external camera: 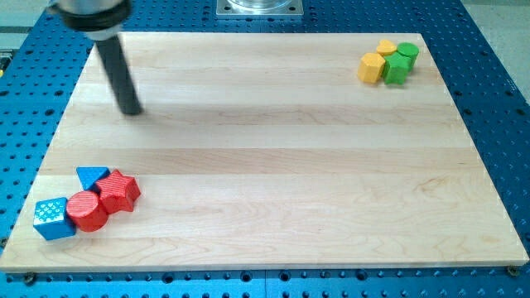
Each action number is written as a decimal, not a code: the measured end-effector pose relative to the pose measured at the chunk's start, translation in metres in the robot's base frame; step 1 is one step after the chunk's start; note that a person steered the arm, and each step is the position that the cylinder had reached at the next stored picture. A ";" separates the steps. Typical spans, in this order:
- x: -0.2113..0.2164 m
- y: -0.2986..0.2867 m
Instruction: Slide the arm to the top left of the blue cube
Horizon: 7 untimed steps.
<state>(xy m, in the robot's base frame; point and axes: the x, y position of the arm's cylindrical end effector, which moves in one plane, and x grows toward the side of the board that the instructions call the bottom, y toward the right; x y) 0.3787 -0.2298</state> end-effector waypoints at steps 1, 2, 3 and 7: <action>0.012 -0.042; 0.014 -0.046; 0.030 -0.054; 0.083 -0.075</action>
<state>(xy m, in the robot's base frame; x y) 0.4619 -0.3050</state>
